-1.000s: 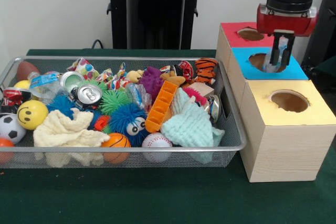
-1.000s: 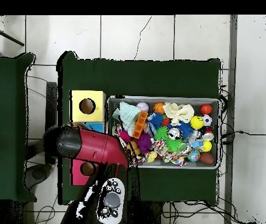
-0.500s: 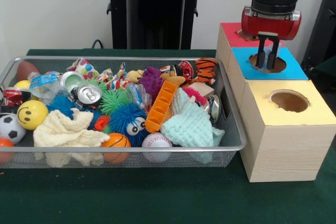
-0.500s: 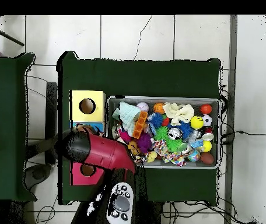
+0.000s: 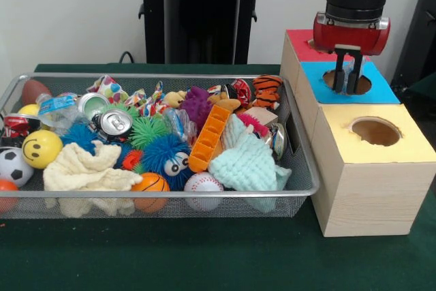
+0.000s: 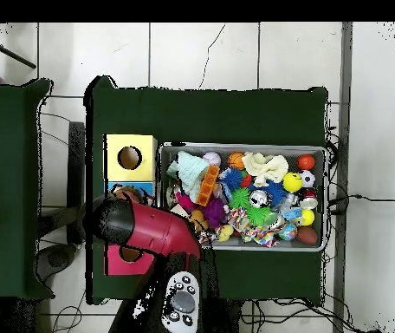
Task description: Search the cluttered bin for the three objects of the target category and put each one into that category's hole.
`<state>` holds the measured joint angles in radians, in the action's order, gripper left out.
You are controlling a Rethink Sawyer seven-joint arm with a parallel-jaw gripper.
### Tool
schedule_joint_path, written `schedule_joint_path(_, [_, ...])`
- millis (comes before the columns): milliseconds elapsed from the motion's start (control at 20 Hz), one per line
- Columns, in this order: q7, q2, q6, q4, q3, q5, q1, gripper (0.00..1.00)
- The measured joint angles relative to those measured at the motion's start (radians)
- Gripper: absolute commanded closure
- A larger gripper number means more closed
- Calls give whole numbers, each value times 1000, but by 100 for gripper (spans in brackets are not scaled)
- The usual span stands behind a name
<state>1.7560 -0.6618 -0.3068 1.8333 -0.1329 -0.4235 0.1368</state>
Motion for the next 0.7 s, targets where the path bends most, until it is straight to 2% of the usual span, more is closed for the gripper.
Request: schedule_joint_path(700, [0, 5, 18, 2, 4, 0, 0, 100])
